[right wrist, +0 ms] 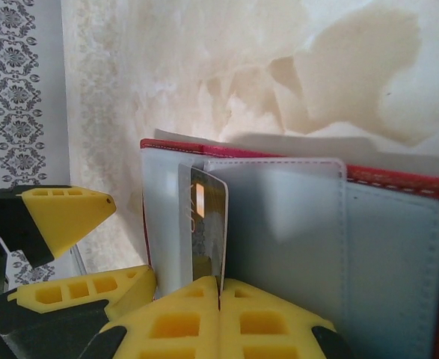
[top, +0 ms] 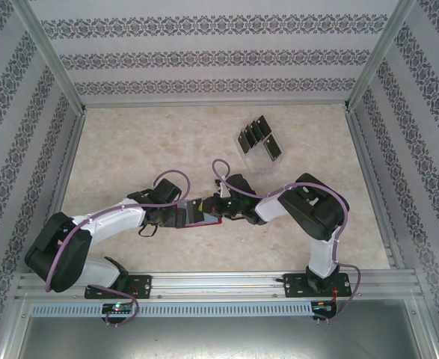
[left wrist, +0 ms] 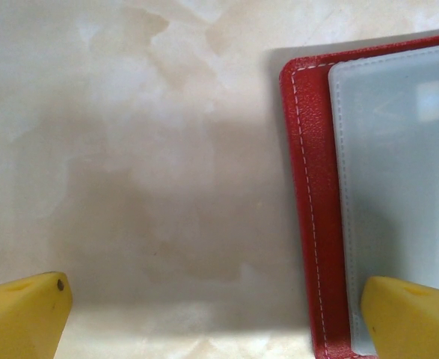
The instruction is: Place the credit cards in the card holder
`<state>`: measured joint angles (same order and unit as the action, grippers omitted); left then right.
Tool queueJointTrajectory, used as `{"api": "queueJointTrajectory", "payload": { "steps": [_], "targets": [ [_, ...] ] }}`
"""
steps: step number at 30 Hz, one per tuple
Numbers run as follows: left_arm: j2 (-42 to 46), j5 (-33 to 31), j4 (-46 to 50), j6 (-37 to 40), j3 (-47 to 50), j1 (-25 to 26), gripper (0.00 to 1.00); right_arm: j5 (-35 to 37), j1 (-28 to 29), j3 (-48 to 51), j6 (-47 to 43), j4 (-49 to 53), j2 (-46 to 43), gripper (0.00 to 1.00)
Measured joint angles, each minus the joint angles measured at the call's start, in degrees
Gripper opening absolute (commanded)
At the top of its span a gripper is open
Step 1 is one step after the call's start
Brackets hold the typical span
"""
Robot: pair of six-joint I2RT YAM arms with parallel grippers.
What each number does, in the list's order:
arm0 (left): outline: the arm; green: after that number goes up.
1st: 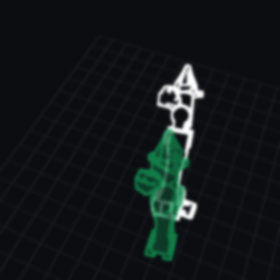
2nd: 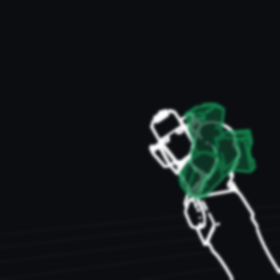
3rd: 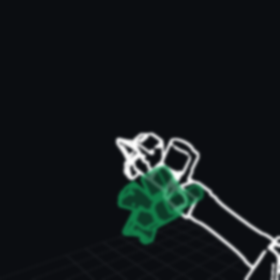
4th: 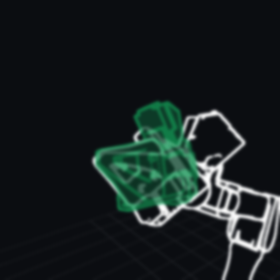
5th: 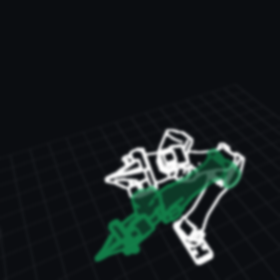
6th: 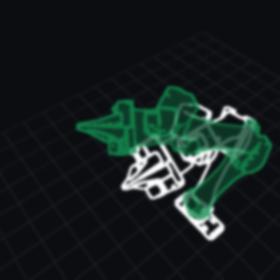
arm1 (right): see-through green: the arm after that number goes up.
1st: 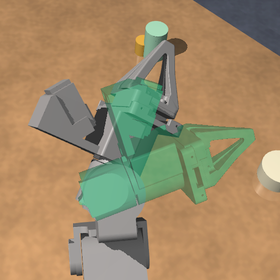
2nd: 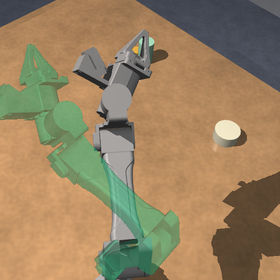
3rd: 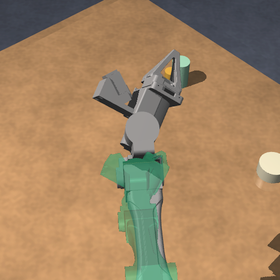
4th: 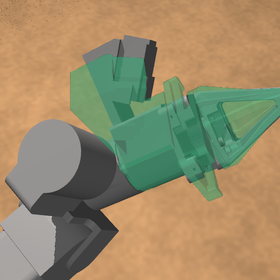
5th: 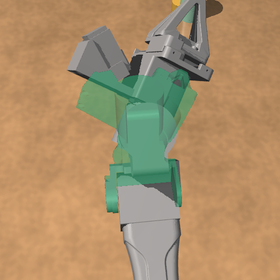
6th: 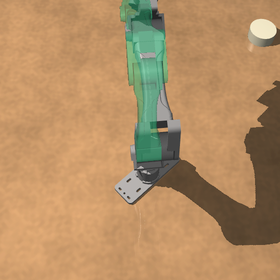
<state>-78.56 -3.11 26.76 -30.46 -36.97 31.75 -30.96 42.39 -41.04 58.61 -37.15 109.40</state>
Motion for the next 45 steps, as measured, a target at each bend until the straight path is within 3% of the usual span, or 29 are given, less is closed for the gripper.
{"api": "queueJointTrajectory", "payload": {
  "steps": [5,13,19,35,45],
  "targets": [
    [0.0,0.1,0.0,0.0,0.0,0.0,1.0,0.1,0.5,-0.5,0.2,0.0,0.4,0.0],
    [0.0,0.1,0.0,0.0,0.0,0.0,1.0,0.2,1.2,-1.7,-0.1,1.3,-0.4,0.33],
    [0.0,0.1,0.0,0.0,0.0,0.0,1.0,1.5,1.4,-3.6,-1.2,7.1,-2.3,0.46],
    [2.1,1.1,0.0,-0.1,0.8,0.0,1.0,5.1,2.6,-9.8,-7.0,23.3,-3.6,0.49],
    [12.8,1.7,-0.2,-3.9,2.0,-0.1,1.0,7.8,4.0,-13.4,-10.2,31.6,-3.6,0.49]
  ]
}}
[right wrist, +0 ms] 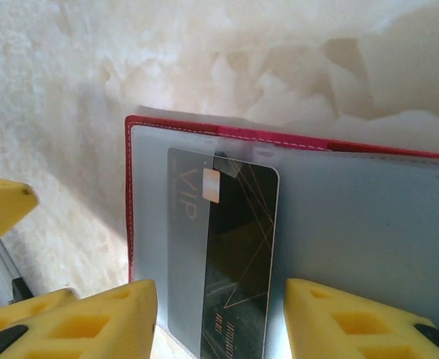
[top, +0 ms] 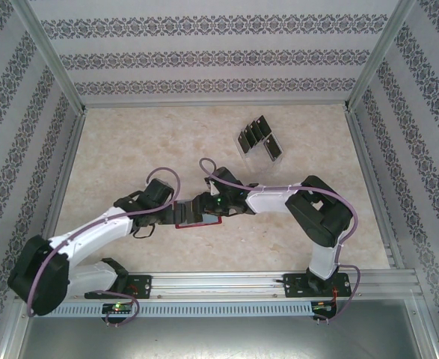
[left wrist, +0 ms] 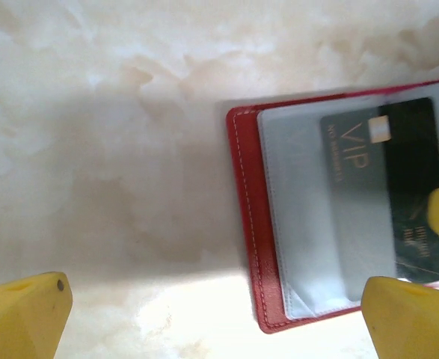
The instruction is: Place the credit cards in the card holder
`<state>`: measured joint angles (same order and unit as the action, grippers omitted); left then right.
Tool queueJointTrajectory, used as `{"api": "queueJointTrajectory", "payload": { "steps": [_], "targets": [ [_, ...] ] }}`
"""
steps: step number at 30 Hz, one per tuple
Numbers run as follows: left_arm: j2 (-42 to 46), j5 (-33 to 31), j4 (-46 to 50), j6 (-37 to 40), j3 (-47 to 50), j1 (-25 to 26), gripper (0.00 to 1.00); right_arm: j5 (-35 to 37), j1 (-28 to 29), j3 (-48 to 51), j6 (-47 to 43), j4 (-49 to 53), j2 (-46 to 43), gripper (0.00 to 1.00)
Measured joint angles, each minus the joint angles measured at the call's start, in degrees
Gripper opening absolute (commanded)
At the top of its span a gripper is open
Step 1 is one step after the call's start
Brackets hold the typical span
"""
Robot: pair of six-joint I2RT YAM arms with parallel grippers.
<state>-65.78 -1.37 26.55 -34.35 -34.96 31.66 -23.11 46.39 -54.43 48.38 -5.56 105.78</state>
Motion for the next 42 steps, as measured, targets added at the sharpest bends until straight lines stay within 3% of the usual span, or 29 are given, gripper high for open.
{"api": "queueJointTrajectory", "payload": {
  "steps": [9,28,42],
  "targets": [
    [8.7,-3.1,0.0,-6.4,3.1,-2.1,1.0,2.5,1.8,-3.7,-3.3,8.1,0.3,0.49],
    [6.6,2.3,-6.6,-9.7,6.1,-4.4,1.0,8.3,6.5,-13.0,-9.4,21.6,2.8,0.52],
    [6.2,3.3,-8.4,-10.8,6.7,-4.4,1.0,9.6,8.1,-16.6,-10.2,24.7,5.2,0.52]
  ]
}}
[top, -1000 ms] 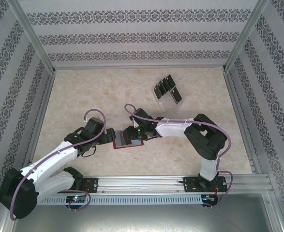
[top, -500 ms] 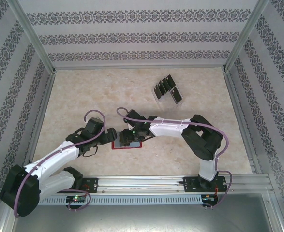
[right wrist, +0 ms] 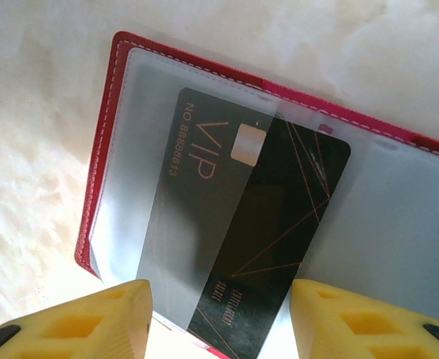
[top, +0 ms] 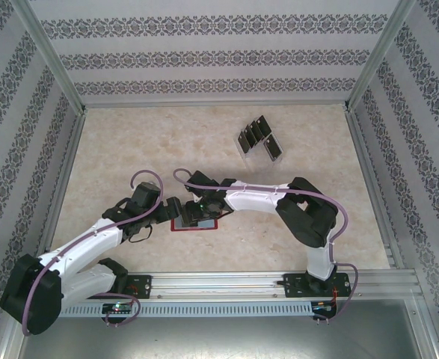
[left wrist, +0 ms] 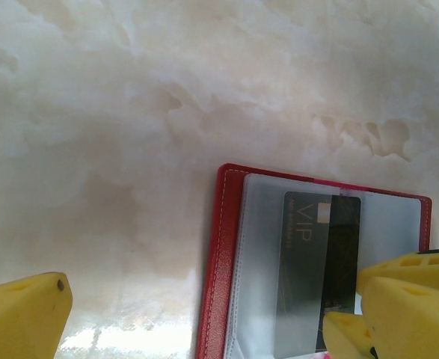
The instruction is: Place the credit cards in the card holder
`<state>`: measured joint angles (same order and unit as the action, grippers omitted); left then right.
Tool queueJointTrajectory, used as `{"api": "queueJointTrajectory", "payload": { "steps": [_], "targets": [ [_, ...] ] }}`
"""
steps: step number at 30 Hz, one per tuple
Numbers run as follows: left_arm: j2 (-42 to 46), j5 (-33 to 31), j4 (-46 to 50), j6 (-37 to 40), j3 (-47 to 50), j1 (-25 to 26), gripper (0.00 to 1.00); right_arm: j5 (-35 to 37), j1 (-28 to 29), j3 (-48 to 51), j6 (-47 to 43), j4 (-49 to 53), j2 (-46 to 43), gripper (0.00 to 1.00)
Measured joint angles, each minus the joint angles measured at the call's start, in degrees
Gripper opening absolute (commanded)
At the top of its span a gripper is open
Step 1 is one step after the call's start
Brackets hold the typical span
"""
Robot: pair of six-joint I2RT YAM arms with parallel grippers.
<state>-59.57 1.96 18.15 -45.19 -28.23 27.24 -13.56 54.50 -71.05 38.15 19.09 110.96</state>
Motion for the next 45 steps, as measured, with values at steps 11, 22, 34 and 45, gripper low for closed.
{"api": "queueJointTrajectory", "payload": {
  "steps": [11,22,34,45],
  "targets": [
    [-0.6,0.0,-0.3,-0.2,0.2,-0.2,1.0,0.3,0.0,-1.4,0.0,1.6,1.0,0.52],
    [-1.0,0.2,-0.5,-0.2,0.2,-0.4,1.0,1.2,0.1,-1.9,0.0,2.6,1.1,0.57],
    [-2.3,0.7,-0.2,1.7,-2.6,-0.4,1.0,1.6,-2.8,7.0,-0.2,0.7,-13.4,0.47],
    [-11.9,3.7,0.7,5.1,-9.4,1.6,1.0,1.7,-8.0,13.5,1.1,-3.3,-14.6,0.0]
  ]
}}
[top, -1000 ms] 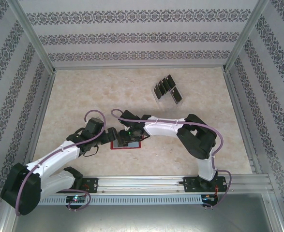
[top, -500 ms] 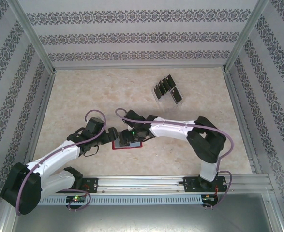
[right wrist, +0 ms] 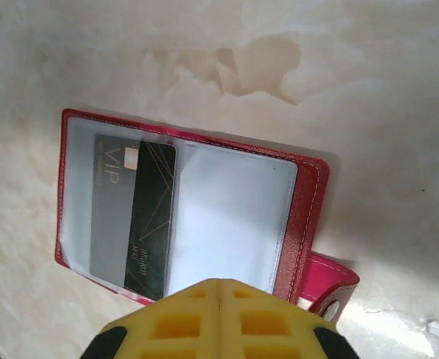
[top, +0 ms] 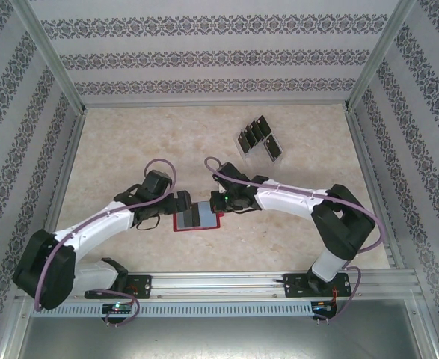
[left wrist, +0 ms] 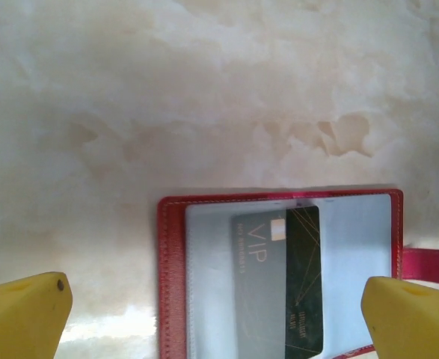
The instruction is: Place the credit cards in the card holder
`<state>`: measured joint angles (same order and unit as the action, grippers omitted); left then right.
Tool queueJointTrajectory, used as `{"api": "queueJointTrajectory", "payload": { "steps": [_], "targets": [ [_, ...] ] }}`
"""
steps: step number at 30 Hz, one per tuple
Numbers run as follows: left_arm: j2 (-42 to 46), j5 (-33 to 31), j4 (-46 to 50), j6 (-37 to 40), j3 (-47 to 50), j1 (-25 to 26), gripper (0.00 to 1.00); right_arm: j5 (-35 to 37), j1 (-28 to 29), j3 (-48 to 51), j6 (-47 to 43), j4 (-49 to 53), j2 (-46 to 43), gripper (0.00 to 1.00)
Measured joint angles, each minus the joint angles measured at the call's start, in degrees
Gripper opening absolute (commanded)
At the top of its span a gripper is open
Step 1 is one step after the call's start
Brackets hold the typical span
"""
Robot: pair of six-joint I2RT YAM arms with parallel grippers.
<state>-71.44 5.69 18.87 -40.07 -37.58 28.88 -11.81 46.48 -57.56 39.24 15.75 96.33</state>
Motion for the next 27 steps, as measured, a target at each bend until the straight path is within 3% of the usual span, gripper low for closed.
{"api": "queueJointTrajectory", "payload": {
  "steps": [14,27],
  "targets": [
    [-10.9,-1.8,0.0,-0.1,-4.3,8.6,1.0,-1.0,-0.3,6.5,2.5,-8.9,3.3,0.0],
    [-16.4,-5.2,0.0,0.0,-7.1,10.3,1.0,-1.3,-0.5,7.5,2.8,-11.6,3.3,0.0]
  ]
}}
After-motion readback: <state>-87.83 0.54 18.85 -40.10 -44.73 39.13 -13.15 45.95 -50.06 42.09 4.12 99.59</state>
